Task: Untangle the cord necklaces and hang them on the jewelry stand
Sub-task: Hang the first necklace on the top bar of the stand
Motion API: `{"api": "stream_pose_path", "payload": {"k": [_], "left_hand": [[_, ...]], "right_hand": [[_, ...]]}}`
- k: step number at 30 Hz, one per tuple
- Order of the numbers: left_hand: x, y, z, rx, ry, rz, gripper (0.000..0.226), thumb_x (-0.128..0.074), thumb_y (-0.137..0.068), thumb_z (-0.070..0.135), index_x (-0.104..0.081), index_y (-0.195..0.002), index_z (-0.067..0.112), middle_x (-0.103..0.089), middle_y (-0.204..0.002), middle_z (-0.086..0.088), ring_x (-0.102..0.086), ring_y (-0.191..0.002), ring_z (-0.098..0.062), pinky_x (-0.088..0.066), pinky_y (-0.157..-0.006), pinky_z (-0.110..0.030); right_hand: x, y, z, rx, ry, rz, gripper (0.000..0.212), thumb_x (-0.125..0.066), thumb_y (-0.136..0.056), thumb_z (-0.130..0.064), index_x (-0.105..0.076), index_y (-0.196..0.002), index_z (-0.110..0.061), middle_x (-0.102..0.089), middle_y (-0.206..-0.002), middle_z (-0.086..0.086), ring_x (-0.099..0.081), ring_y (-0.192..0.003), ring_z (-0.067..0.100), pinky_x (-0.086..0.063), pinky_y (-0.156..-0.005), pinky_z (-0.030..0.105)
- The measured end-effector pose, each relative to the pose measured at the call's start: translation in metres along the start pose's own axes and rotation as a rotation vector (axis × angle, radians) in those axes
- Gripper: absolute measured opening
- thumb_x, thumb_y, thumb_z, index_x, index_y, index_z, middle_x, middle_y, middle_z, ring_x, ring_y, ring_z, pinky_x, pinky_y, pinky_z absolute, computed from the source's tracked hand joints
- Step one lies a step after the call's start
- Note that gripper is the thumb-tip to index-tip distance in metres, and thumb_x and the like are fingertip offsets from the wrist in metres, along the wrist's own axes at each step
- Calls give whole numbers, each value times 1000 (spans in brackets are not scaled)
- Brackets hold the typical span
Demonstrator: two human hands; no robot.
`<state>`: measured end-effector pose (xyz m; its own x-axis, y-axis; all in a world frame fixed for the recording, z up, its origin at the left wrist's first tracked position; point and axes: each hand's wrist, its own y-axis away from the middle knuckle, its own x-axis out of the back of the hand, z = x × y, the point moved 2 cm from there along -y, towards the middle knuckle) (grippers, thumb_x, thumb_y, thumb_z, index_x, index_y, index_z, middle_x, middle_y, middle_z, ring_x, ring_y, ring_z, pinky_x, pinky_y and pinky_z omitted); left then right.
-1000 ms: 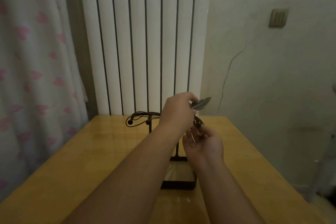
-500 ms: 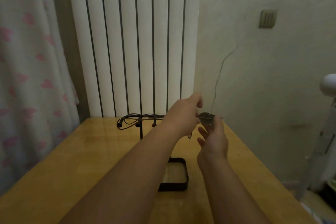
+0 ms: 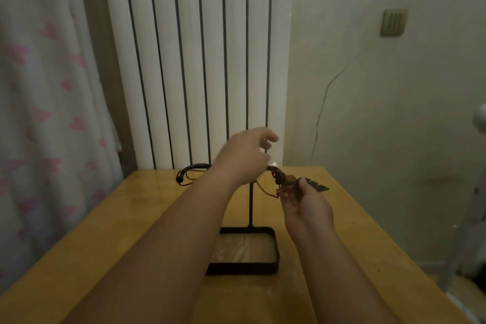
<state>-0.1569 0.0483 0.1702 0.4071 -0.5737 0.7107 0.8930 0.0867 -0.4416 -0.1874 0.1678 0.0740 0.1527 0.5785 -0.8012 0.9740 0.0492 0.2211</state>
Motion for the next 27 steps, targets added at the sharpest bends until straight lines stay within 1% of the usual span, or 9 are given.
{"api": "stream_pose_path", "payload": {"k": [4,6,11,13,16,18,21,24,27], "left_hand": [[31,6,-35,218,-229,173,40,-46,-99,10,-59,-131,29,-60,-131,0,-58,-110,-19,-51,-90,-34],[43,13,-51,296,-216,274,36,-46,-98,12,-62,-126,29,-62,-129,-2,-59,-109,-22,-51,-87,-36],[39,50,-51,58,-67,676,30,-49,-92,-1,-68,-107,15,-64,-102,3,-56,-95,-11,-41,-74,-16],[24,60,-49,-7,-24,656,29,-51,-88,-6,-69,-101,12,-63,-95,4,-56,-89,-9,-39,-73,-11],[5,66,-55,-8,-83,588,31,-57,-84,-3,-69,-105,17,-65,-97,6,-55,-94,-10,-47,-83,-23],[0,65,-56,-4,-202,489,43,-62,-79,4,-66,-118,23,-65,-111,7,-53,-110,-14,-40,-99,-36],[2,57,-52,87,-368,241,64,-59,-82,21,-45,-144,30,-51,-139,8,-35,-139,-17,-23,-116,-42],[11,48,-53,152,-466,160,67,-56,-88,28,-33,-151,34,-47,-148,6,-30,-144,-18,-19,-118,-44],[18,39,-57,133,-564,98,62,-53,-93,28,-32,-151,37,-54,-140,5,-42,-134,-20,-27,-113,-44]], "right_hand": [[0,2,4,-49,-121,-3,24,-50,-100,-10,-52,-120,3,-65,-104,20,-66,-82,21,-58,-71,37],[-1,3,6,-76,-150,-15,24,-50,-100,-13,-51,-118,3,-62,-112,23,-63,-88,25,-57,-70,36],[0,4,12,-75,-3,-45,15,-56,-94,-5,-56,-107,1,-60,-118,22,-60,-109,31,-55,-84,36],[3,2,15,-51,138,-55,24,-59,-90,-5,-58,-115,-2,-63,-117,20,-61,-104,28,-54,-74,31],[8,4,14,24,350,-45,19,-62,-90,-5,-61,-109,-9,-65,-104,13,-59,-88,23,-47,-62,27],[10,4,12,88,469,-35,15,-65,-90,-8,-62,-104,-12,-65,-98,10,-57,-82,21,-45,-59,26],[11,2,12,159,583,-26,15,-68,-89,-12,-63,-102,-17,-69,-96,9,-57,-78,18,-46,-59,28],[10,1,11,194,638,-37,13,-68,-89,-12,-63,-99,-19,-70,-95,9,-57,-77,17,-46,-61,29],[10,-1,10,208,654,-57,13,-68,-89,-12,-64,-100,-19,-70,-95,9,-57,-79,18,-46,-62,30]]}}
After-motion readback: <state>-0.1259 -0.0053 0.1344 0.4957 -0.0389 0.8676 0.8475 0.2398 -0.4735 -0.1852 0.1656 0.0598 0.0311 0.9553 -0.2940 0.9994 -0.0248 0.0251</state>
